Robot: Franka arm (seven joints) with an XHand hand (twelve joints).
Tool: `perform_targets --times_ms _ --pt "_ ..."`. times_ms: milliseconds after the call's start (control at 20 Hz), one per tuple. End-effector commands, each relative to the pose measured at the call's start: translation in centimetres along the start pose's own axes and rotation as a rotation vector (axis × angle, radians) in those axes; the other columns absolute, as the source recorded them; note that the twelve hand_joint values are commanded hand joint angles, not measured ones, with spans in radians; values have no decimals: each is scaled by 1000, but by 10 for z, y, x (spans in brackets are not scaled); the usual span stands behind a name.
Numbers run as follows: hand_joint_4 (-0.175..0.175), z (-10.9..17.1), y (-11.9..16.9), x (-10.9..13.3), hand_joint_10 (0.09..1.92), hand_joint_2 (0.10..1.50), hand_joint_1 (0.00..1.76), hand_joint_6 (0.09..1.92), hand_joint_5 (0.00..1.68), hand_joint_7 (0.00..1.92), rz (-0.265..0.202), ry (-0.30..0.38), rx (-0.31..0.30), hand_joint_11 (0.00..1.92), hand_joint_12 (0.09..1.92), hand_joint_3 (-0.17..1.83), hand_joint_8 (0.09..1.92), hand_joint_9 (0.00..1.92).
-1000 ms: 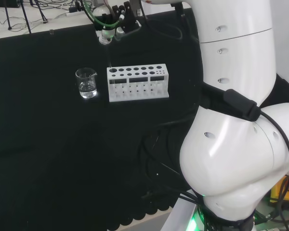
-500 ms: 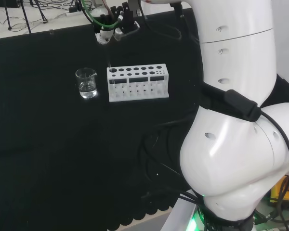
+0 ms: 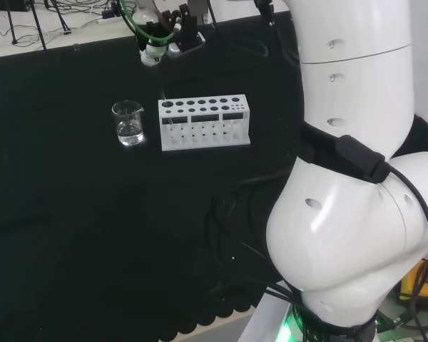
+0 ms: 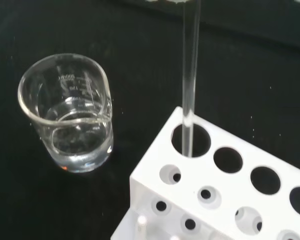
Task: Take the glass rod from the white test tube rack.
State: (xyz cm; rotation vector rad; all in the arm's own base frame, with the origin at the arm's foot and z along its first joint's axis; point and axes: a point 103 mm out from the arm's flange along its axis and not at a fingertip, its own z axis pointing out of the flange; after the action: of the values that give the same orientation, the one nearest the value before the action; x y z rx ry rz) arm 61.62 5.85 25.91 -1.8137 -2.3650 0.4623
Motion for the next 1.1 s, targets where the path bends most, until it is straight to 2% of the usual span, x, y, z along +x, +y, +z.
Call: perform_targets --times_ms 50,100,300,700,1100 --pt "-175 -17 -16 -9 784 1102 1313 417 1193 1236 42 60 -207 1618 669 -175 884 1577" --pt "-175 -24 -23 -9 787 1103 1314 415 1193 1234 37 73 -243 1607 685 -175 889 1574" --pt "-175 -41 -43 -10 786 1103 1315 409 1193 1230 43 93 -301 1594 705 -175 899 1576" --pt "-175 -81 -79 -1 743 1100 1316 378 1207 1238 64 88 -275 1596 711 -175 886 1599" --pt "-175 -105 -107 11 737 1101 1316 372 1208 1237 42 68 -316 1599 711 -175 889 1604"
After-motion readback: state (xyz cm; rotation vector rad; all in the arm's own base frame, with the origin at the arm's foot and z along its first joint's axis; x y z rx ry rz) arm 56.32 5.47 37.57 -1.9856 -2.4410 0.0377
